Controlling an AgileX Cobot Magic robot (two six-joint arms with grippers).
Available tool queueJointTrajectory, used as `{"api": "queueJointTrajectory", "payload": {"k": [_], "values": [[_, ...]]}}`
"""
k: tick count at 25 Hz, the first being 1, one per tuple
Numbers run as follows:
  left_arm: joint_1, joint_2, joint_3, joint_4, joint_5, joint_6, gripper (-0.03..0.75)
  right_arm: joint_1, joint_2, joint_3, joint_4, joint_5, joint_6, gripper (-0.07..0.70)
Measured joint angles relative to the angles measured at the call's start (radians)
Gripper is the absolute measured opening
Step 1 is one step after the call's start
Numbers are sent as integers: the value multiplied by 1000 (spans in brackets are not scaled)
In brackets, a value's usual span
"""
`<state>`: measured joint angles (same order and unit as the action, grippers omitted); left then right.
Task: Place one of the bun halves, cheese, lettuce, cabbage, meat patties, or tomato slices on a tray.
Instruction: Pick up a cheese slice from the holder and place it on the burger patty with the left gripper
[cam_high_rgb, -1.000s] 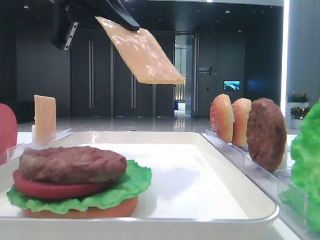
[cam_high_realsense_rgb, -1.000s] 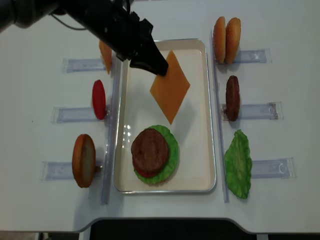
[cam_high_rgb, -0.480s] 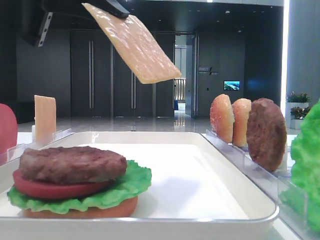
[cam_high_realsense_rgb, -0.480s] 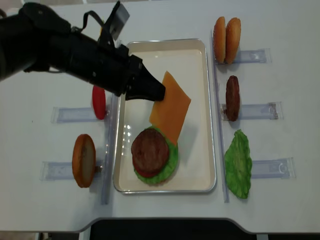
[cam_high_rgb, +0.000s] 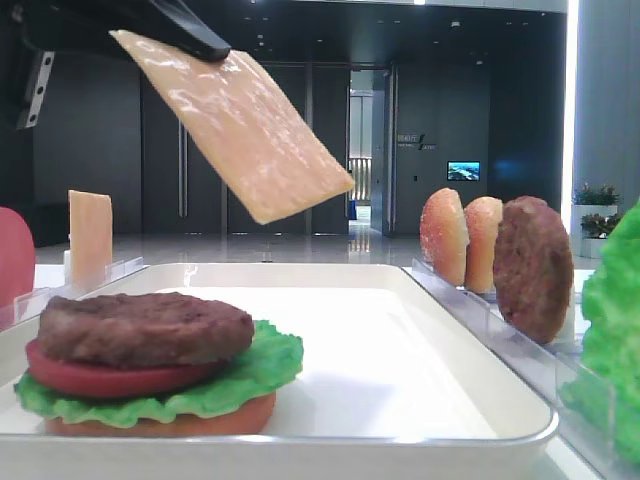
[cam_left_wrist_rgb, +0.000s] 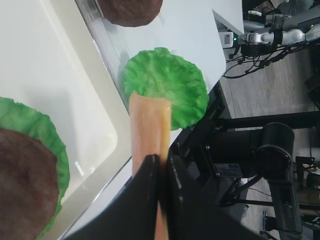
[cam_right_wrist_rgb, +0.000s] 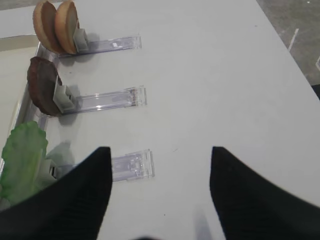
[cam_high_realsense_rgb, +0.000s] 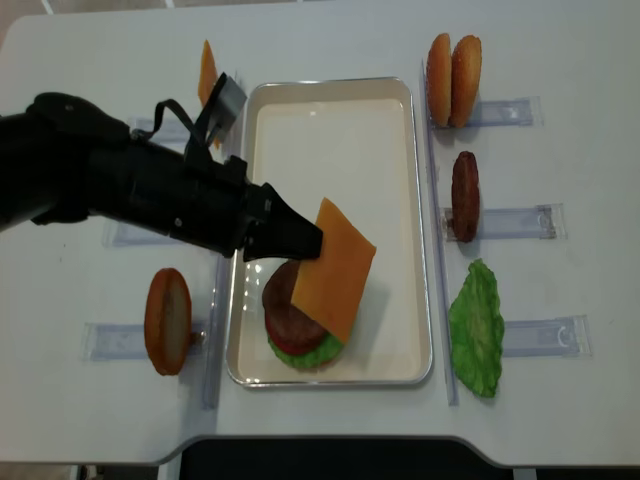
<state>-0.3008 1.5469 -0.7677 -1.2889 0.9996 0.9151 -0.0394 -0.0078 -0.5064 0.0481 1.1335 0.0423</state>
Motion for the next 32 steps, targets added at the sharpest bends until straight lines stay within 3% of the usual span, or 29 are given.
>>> {"api": "queueJointTrajectory", "payload": {"k": [13,24,32], "values": [[1,-5,40,4,-22,-4,15,0,0,0,0,0,0,413],[84,-76,40,116,-21,-71,15,0,0,0,0,0,0,413],[93,-87,40,159,-17,-93,15,0,0,0,0,0,0,413]]}}
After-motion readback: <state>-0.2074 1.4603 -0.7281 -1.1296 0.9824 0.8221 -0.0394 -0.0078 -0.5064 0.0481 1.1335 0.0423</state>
